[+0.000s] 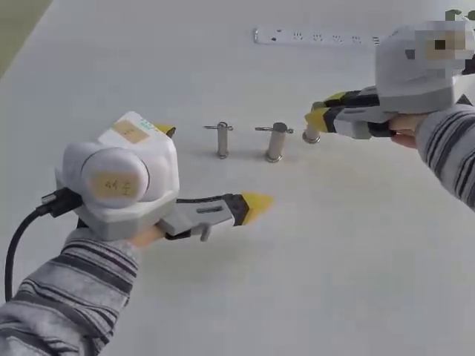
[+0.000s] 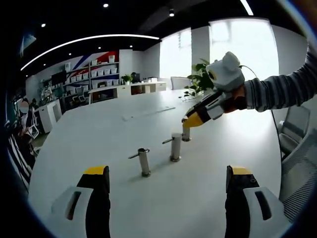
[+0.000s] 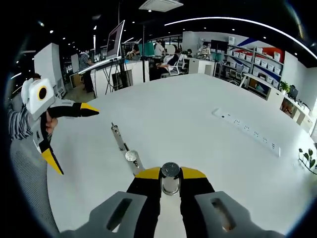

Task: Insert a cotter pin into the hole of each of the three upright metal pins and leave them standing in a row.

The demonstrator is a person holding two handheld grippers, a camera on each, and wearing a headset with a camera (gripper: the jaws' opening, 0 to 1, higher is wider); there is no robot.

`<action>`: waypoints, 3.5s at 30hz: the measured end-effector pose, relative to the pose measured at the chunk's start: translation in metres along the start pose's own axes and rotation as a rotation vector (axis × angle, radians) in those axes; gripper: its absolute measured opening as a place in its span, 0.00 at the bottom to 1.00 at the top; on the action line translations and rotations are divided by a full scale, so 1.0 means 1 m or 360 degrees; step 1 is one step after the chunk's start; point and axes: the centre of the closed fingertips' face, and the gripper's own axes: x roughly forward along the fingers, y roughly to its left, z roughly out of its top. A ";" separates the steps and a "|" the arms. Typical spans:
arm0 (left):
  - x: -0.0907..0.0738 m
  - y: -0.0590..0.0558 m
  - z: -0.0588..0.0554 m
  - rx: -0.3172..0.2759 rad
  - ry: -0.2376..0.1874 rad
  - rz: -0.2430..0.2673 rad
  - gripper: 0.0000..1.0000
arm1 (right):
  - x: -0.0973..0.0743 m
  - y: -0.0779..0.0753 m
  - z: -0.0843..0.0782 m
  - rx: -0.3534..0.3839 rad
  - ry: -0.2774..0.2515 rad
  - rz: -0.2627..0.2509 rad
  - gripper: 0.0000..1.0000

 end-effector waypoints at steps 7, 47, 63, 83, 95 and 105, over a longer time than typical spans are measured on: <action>0.000 -0.003 0.000 0.0005 0.0003 -0.0008 0.97 | -0.012 0.018 -0.009 0.0020 0.0001 0.0019 0.08; -0.002 0.004 0.007 -0.0010 -0.0027 0.0028 0.98 | -0.005 0.092 -0.021 0.0029 -0.0016 0.0154 0.08; -0.001 -0.003 0.009 0.0002 -0.0021 -0.0002 0.98 | -0.005 0.093 -0.027 0.0004 -0.0009 0.0200 0.13; -0.003 0.000 0.001 0.0008 0.0021 0.0032 0.98 | -0.049 0.067 -0.001 0.0090 -0.0026 0.0295 0.29; -0.008 0.001 0.018 -0.0020 -0.0085 0.0053 0.97 | -0.050 0.016 -0.001 -0.0131 0.0154 0.0304 0.27; -0.019 0.001 0.015 -0.0044 -0.0025 0.0077 0.96 | -0.029 -0.012 -0.023 -0.0205 0.0381 0.0302 0.24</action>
